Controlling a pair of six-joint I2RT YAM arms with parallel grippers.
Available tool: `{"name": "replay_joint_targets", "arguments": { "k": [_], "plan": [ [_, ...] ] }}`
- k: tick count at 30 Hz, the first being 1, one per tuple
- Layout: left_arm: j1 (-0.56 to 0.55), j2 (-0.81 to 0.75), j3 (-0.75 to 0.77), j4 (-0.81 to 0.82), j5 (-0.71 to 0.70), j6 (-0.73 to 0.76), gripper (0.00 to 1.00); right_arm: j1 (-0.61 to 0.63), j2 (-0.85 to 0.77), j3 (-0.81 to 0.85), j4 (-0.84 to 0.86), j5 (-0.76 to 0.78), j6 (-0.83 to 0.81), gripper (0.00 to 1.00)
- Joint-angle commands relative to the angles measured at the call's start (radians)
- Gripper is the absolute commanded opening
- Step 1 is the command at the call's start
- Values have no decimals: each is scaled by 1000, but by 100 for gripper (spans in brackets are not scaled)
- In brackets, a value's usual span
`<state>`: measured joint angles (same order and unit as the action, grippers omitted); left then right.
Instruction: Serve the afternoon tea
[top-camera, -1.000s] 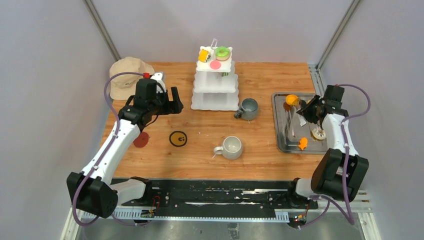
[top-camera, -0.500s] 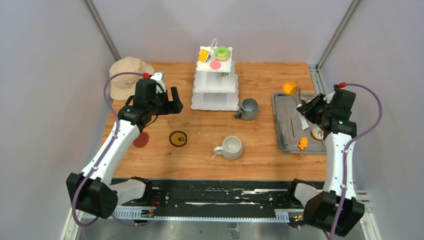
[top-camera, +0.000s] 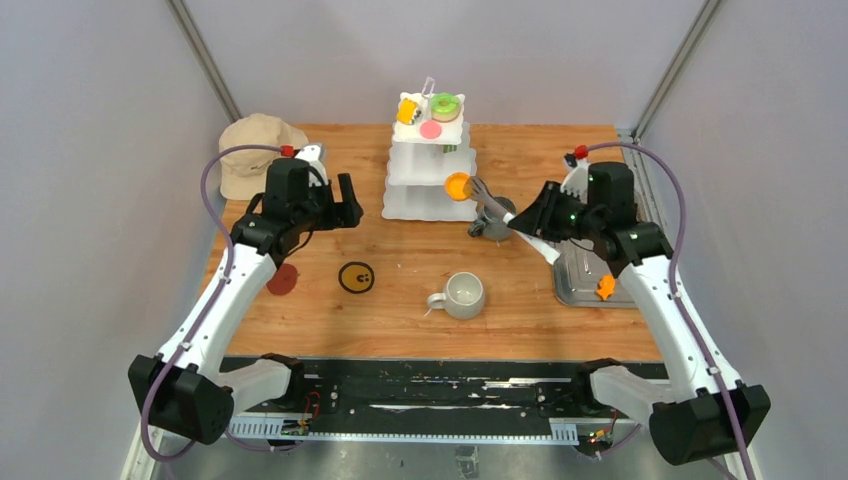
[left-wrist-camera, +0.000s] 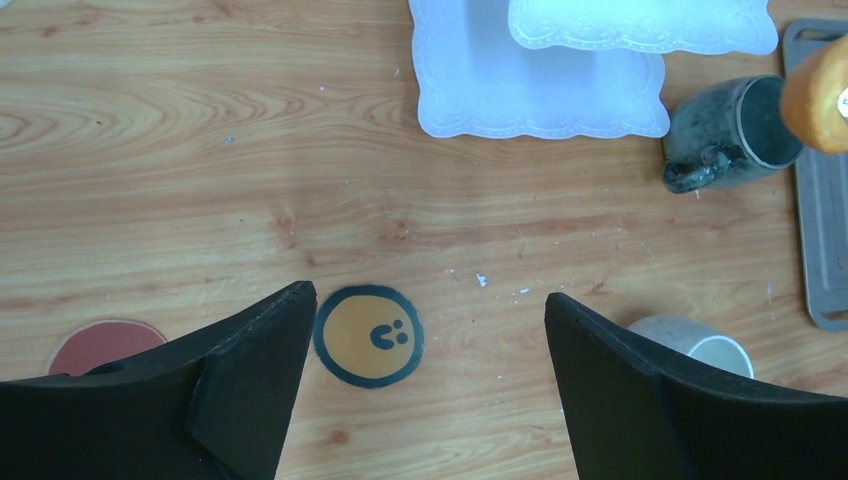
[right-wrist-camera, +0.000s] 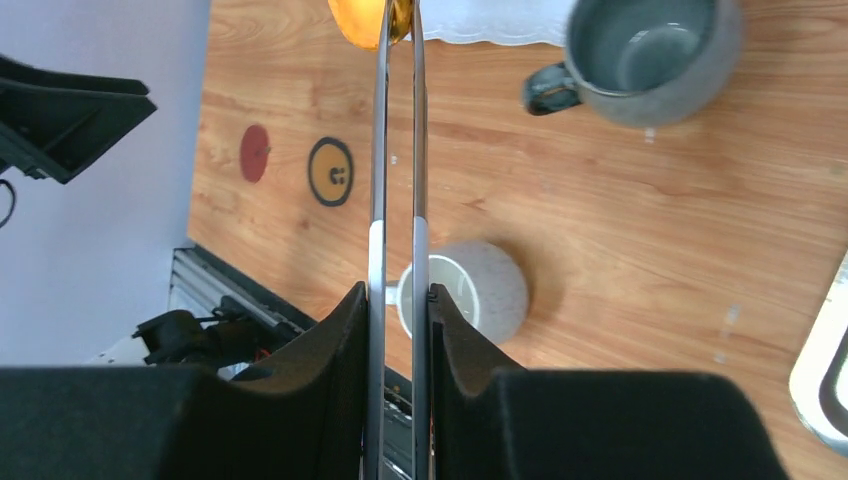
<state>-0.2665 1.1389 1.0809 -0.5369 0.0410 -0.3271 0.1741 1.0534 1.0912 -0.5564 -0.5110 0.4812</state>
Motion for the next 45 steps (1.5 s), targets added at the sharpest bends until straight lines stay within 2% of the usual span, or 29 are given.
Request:
{"name": "replay_joint_targets", "arguments": {
  "k": [1, 5, 10, 19, 27, 45],
  "plan": [
    [-7, -36, 15, -11, -13, -7, 89, 109, 45, 29, 173, 12, 128, 1],
    [-7, -48, 14, -25, -23, -5, 89, 219, 119, 60, 252, 76, 178, 1],
    [-7, -71, 6, -43, -37, -4, 89, 288, 217, 97, 365, 138, 249, 1],
    [-6, -103, -7, -60, -48, 10, 89, 314, 353, 143, 532, 235, 384, 1],
    [-6, -90, 11, -73, -36, 27, 89, 333, 464, 166, 646, 240, 527, 0],
    [-7, -84, 19, -87, -39, 48, 89, 403, 602, 226, 711, 435, 699, 0]
  ]
}}
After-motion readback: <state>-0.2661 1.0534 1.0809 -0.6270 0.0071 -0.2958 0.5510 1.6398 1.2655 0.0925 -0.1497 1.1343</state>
